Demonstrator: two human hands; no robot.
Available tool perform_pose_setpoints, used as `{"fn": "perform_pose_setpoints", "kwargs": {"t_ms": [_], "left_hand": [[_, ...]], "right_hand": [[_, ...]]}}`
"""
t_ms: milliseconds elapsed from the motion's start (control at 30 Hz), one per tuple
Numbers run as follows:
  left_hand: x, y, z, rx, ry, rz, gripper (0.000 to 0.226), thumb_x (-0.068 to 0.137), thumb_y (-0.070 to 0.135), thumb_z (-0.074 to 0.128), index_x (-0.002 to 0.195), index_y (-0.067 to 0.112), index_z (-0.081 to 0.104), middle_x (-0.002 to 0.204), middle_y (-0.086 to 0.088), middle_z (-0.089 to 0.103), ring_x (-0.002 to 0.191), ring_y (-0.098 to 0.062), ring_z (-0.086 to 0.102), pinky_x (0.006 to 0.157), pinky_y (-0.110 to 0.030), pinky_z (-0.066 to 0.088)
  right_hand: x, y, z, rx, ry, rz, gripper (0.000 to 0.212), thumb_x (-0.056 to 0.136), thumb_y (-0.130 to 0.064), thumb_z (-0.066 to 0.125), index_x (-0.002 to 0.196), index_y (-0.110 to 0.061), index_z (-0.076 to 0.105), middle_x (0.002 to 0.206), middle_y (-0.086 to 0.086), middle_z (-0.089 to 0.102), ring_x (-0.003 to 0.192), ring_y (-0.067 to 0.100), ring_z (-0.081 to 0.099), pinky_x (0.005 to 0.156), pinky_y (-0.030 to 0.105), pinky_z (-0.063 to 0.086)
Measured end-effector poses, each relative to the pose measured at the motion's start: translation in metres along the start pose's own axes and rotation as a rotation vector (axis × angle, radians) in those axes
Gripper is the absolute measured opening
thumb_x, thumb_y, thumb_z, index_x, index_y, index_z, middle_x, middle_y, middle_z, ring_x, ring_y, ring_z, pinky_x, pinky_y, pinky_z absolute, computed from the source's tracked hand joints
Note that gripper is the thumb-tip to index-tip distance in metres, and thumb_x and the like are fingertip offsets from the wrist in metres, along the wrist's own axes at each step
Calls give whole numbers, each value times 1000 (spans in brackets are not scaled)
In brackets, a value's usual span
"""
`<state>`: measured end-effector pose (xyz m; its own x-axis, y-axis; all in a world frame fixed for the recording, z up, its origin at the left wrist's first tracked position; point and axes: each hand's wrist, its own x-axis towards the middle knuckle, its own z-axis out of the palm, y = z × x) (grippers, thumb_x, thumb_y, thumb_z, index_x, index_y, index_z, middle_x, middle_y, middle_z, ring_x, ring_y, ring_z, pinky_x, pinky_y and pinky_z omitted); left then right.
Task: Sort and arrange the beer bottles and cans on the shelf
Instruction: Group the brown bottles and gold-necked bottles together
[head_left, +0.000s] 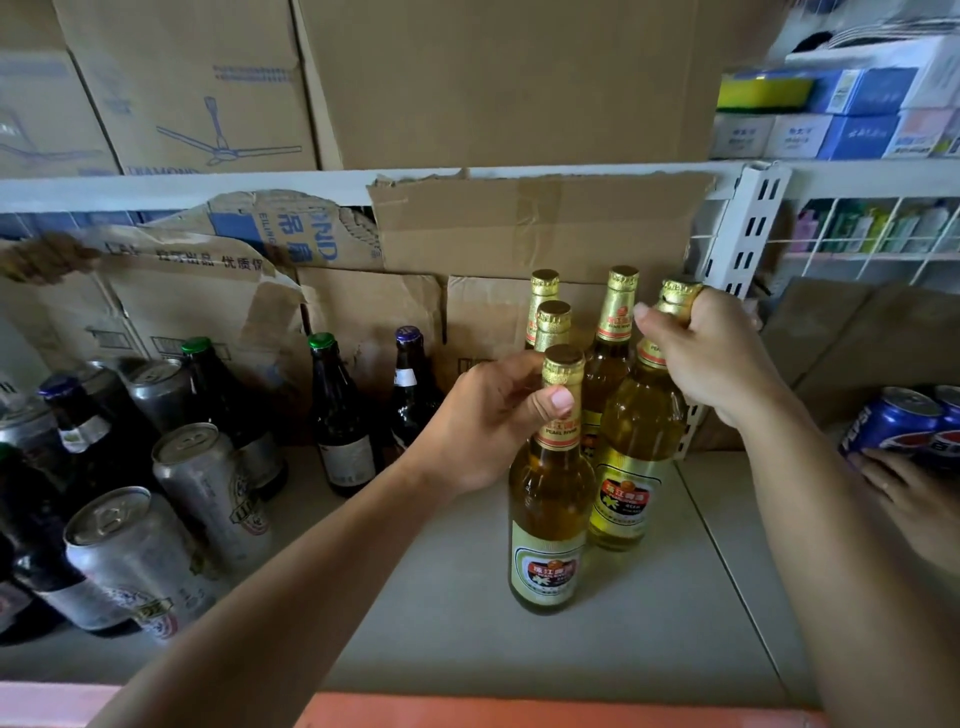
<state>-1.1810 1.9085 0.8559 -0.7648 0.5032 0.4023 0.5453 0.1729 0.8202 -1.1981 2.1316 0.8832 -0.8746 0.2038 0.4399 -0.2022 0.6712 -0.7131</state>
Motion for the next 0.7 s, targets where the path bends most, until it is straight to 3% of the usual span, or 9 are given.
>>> {"fn": "perform_pose_setpoints", "kwargs": {"t_ms": [100,200,267,433,700], "left_hand": [[0,-1,2,-59,4,-16,30,93,29,54,112,7,63,99,-6,71,95,-20,69,86,-44,56],[0,-1,4,-103,-1,-25,22,93,27,55,109,15,64,97,2,71,96,-17,69,86,-41,57],[-1,-1,4,-144,-9,-29,17,93,29,56,106,22,63,95,6,71,96,-14,69,86,-37,57],[-1,-1,5,-182,-12,-29,27,91,32,56,111,16,63,100,3,71,99,-17,69,88,-41,56],[0,-5,5,-207,-7,-28,23,94,23,55,114,15,63,101,7,71,101,-14,68,89,-37,56]], "right_hand": [[2,2,3,8,-27,23,51,90,-47,56,81,3,56,78,28,61,72,42,62,65,52,52],[2,3,7,8,-59,46,71,76,-67,50,89,2,59,88,30,63,79,45,63,70,56,54],[3,5,9,14,-72,47,75,73,-70,48,90,2,60,89,30,64,80,45,63,70,57,54],[3,6,16,-7,-96,65,47,92,-47,57,88,-1,62,84,26,67,77,41,65,69,53,55],[0,7,22,6,-122,31,33,94,-41,57,98,-9,63,89,11,70,83,25,67,79,47,56]]}}
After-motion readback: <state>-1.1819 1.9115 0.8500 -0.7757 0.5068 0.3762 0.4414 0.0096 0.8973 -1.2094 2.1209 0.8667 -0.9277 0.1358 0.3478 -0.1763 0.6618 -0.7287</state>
